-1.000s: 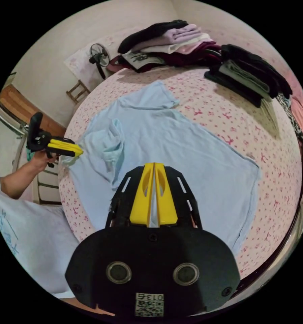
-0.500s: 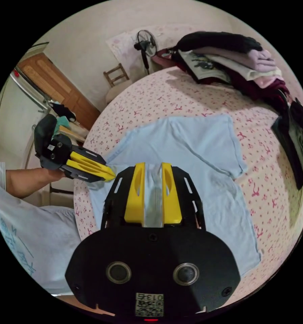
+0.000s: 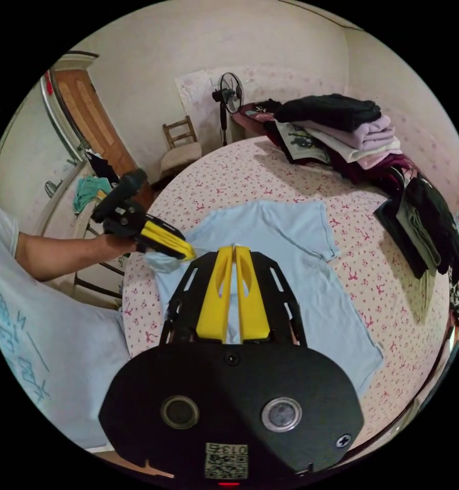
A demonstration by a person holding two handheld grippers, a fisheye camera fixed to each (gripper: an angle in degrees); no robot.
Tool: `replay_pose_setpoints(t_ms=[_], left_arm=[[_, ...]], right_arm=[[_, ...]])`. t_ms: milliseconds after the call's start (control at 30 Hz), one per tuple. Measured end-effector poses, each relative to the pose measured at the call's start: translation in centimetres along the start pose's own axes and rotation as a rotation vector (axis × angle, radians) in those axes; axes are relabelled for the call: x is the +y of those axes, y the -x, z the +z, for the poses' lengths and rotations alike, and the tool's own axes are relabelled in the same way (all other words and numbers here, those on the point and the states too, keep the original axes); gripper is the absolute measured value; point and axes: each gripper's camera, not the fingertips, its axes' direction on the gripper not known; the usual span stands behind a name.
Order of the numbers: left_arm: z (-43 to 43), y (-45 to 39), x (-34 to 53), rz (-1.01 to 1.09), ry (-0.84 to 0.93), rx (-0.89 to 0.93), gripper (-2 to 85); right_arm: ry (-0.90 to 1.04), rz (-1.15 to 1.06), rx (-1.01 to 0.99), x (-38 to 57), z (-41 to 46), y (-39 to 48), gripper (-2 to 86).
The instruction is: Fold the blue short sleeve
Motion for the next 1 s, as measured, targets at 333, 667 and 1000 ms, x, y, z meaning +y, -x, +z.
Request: replay_pose_setpoints(t_ms=[333,667,1000], left_arm=[[0.3,-1.2,2.4,-0.015,-0.027,-0.020,-0.3],[-1.3,-1.2,5.7,-0.058,-0.006,-0.075,-0.3],[0.1,-7.4,4.2,0.119,-0.058,-0.050,-0.2]], right_arm=[[0.047,0.068,0.028,11.5,0.0,10.0,1.1],[0.095,0.103,0.056,16.3,-2.4,10.3,0.6],[0.069,0.197,0.149,16.2,-3.2,6.5,0.4]])
